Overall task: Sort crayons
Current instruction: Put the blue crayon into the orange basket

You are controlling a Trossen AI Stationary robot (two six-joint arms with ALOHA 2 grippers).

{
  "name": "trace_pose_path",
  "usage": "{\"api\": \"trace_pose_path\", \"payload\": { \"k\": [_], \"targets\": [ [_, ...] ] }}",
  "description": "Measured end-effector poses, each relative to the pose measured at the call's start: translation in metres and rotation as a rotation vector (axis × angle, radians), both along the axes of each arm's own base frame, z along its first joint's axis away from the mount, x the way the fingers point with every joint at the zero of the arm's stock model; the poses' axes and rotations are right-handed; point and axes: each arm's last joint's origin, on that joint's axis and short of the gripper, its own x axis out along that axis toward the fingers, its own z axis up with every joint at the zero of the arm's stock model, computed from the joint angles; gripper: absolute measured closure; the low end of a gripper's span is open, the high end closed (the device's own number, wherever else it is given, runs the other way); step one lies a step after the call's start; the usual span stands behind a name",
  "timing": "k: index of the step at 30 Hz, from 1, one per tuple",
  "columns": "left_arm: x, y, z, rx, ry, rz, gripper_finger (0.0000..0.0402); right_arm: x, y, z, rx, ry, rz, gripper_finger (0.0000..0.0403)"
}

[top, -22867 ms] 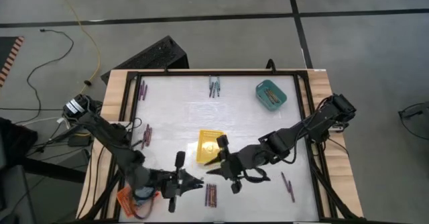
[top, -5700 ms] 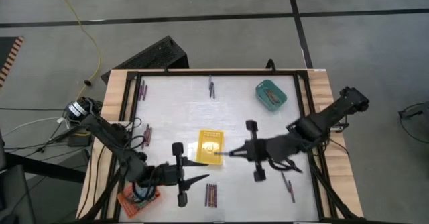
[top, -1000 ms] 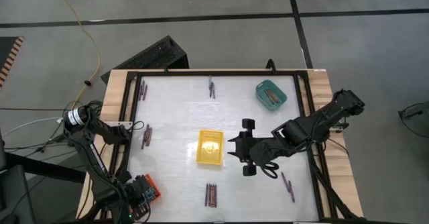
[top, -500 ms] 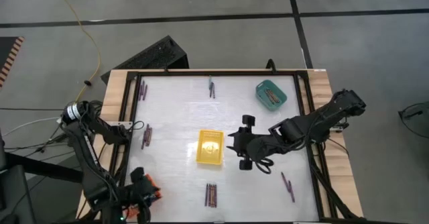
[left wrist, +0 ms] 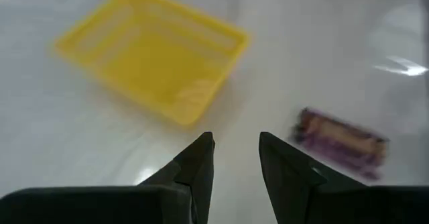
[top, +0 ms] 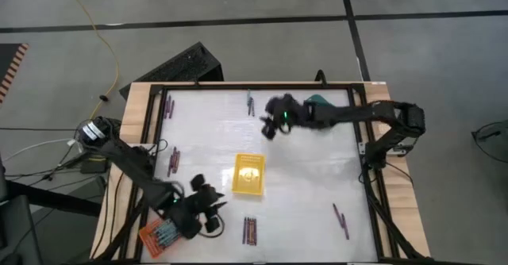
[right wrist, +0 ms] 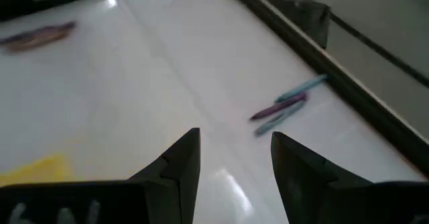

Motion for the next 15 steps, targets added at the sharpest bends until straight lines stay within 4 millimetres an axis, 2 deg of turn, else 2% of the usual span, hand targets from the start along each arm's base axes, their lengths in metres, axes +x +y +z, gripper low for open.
{"api": "trace_pose_path", "payload": {
  "k": [4,7,12,15],
  "targets": [
    [0.019,0.017,-0.006,-0.044,-0.071,-0.076,0.0294,0.015,-0.047,-0.02,0.105,0.022,-0.03,0.0228],
    [0.026,0.024,-0.005,-0.053,-0.081,-0.106,0.0294,0.032,-0.071,-0.038,0.152,0.078,-0.045,0.0228],
    [0.029,0.029,-0.006,-0.043,-0.075,-0.109,0.0294,0.064,-0.097,-0.053,0.196,0.212,-0.057,0.0228],
    [0.029,0.029,-0.006,-0.045,-0.069,-0.118,0.0294,0.079,-0.104,-0.054,0.221,0.291,-0.054,0.0228]
  ]
}}
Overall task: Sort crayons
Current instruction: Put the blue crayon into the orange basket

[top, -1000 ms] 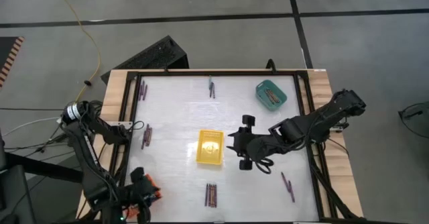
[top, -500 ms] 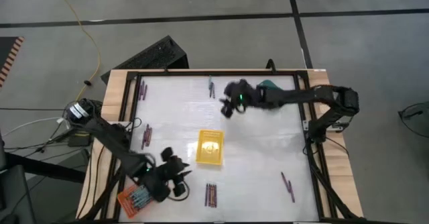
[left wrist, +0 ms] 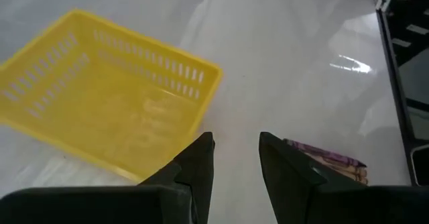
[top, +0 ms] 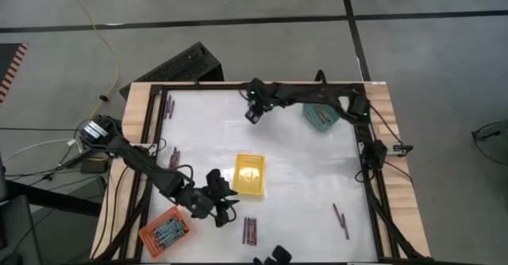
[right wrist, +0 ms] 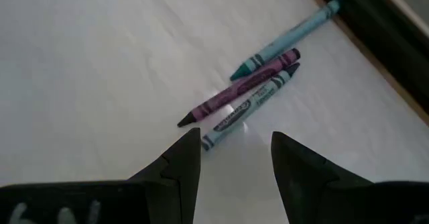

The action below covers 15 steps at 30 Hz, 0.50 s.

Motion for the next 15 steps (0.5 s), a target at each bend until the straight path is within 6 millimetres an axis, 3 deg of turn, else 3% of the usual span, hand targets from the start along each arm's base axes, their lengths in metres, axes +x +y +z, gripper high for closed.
{"api": "trace_pose_path", "payload": {
  "k": [7,15],
  "targets": [
    [-0.003,-0.005,0.0,0.008,0.003,-0.025,0.0294,0.019,-0.005,0.007,-0.015,0.044,-0.006,0.0228],
    [-0.006,-0.01,0.0,0.019,0.004,-0.043,0.0294,0.017,-0.01,-0.003,0.004,0.089,-0.036,0.0228]
  ]
}}
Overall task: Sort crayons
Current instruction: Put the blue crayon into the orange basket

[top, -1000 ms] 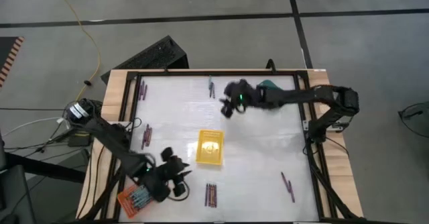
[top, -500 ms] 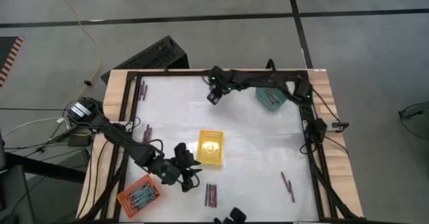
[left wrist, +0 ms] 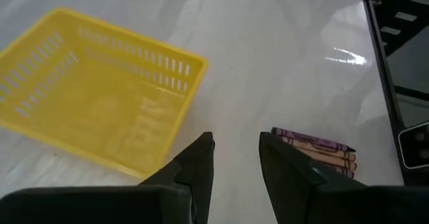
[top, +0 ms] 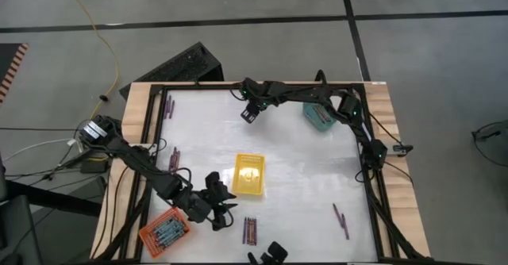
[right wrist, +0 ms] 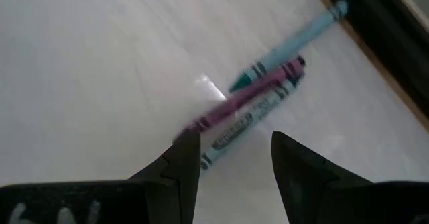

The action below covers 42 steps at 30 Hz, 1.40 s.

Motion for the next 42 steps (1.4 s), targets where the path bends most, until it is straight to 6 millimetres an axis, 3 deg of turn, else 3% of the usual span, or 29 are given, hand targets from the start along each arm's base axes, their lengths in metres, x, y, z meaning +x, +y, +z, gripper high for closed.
{"api": "trace_pose_path", "payload": {
  "k": [5,13,27,30,36,42],
  "targets": [
    [-0.001,-0.002,0.0,0.001,-0.001,-0.006,0.0294,0.002,-0.001,-0.013,0.013,0.029,-0.002,0.0228],
    [-0.004,-0.005,0.0,0.009,-0.009,-0.004,0.0294,-0.001,-0.005,-0.015,0.025,0.056,-0.024,0.0237],
    [-0.003,-0.007,0.002,-0.007,-0.025,-0.006,0.0294,-0.021,-0.005,-0.021,0.072,0.246,-0.036,0.0389],
    [-0.003,-0.009,0.004,0.003,-0.057,-0.007,0.0294,-0.025,-0.003,-0.022,0.087,0.295,-0.025,0.0397],
    [-0.001,-0.011,0.011,0.074,-0.145,0.026,0.0294,-0.039,0.01,-0.006,0.108,0.383,-0.003,0.04],
    [0.003,-0.013,0.023,0.169,-0.26,0.05,0.0294,-0.058,0.038,0.052,0.049,0.343,0.026,0.0402]
  ]
}}
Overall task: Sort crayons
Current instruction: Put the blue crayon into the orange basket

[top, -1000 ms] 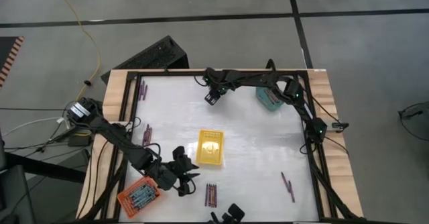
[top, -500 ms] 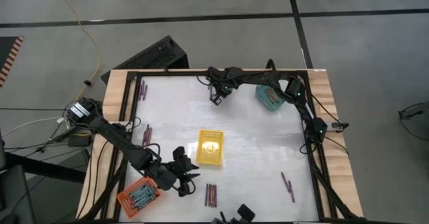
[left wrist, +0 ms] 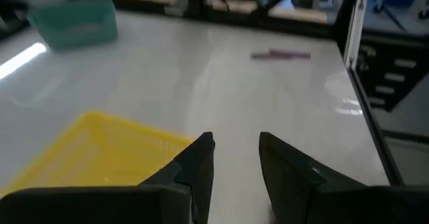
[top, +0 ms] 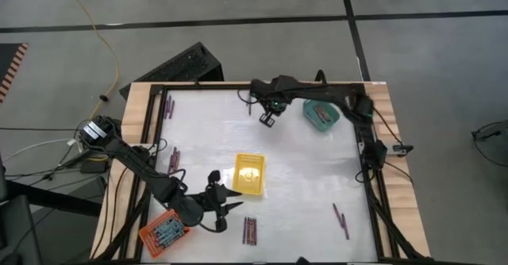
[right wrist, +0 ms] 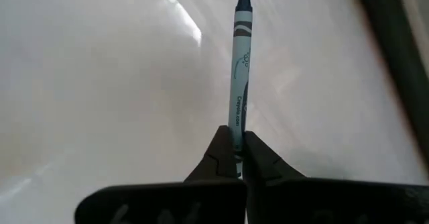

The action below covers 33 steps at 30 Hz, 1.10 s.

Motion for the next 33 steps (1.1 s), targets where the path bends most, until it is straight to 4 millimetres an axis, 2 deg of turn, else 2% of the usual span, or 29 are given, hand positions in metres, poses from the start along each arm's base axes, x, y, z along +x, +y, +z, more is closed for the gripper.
{"api": "trace_pose_path", "payload": {
  "k": [6,11,16,20,24,29,33],
  "targets": [
    [0.003,0.0,0.016,0.116,-0.13,0.061,0.0294,-0.033,0.048,0.074,-0.06,-0.152,0.084,0.0402],
    [0.005,0.001,0.037,0.211,-0.263,0.084,0.0294,-0.071,0.107,0.13,-0.094,-0.341,0.211,0.0402],
    [0.003,0.002,0.059,0.297,-0.426,0.05,0.0294,-0.103,0.169,0.169,-0.1,-0.565,0.385,0.0403],
    [0.001,0.005,0.077,0.33,-0.606,-0.015,0.0294,-0.118,0.214,0.185,-0.132,-0.701,0.529,0.0403],
    [0.004,0.018,0.085,0.295,-0.712,-0.016,0.0294,-0.121,0.257,0.194,-0.191,-0.82,0.697,0.0403],
    [0.017,0.031,0.09,0.22,-0.755,-0.07,0.0294,-0.106,0.3,0.189,-0.263,-0.877,0.833,0.0403],
    [0.022,0.035,0.097,0.199,-0.768,-0.099,0.0294,-0.092,0.32,0.178,-0.297,-0.867,0.894,0.0403]
  ]
}}
